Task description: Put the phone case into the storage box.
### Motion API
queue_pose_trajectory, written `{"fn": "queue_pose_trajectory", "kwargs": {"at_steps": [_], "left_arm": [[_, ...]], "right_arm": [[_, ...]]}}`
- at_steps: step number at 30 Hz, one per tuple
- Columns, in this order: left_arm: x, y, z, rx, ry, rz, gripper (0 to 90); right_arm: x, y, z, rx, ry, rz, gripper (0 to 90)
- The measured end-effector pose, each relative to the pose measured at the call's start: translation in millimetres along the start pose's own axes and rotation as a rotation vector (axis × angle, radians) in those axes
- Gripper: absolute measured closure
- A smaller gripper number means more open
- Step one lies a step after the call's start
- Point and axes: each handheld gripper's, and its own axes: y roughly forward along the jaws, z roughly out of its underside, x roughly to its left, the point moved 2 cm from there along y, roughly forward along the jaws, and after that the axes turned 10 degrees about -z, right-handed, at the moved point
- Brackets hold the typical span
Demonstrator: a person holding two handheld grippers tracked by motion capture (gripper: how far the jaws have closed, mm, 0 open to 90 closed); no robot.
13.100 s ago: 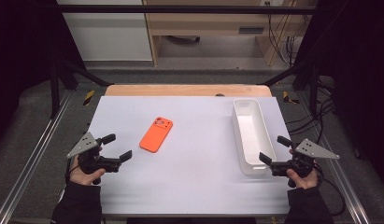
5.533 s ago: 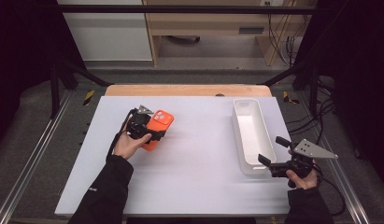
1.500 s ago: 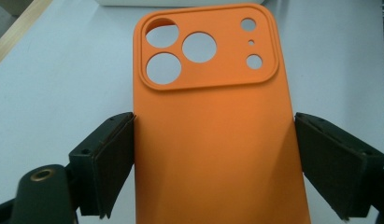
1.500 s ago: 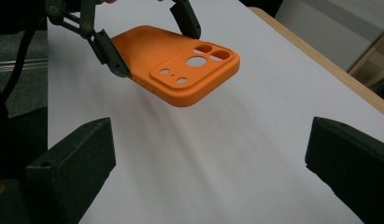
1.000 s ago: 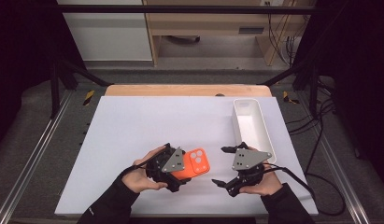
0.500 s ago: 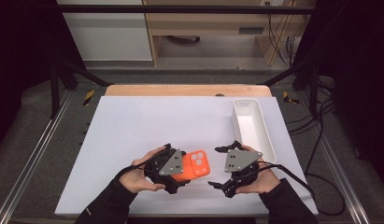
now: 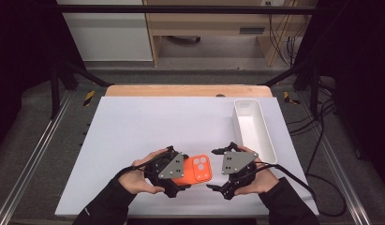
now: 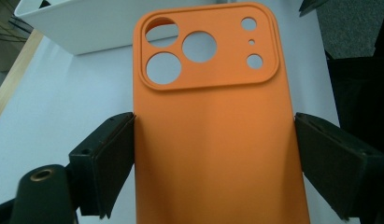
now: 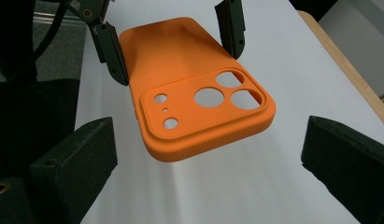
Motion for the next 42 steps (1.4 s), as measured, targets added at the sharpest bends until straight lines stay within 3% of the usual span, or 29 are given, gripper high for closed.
{"fn": "queue_pose_trajectory", "kwargs": {"at_steps": [14,24,42], "left_arm": [[-0.5,1.3,-5.4,-0.036,0.012,0.035,14.2],[-2.9,2.1,-8.7,-0.048,0.019,0.053,14.2],[-5.9,2.2,-8.6,-0.065,0.025,0.085,14.2]], "right_arm": [[-0.1,6.2,-0.6,-0.008,-0.020,-0.023,5.2],[0.1,11.3,1.4,-0.009,-0.031,-0.095,6.8],[-1.7,18.4,2.9,-0.058,-0.084,-0.147,11.0]]}}
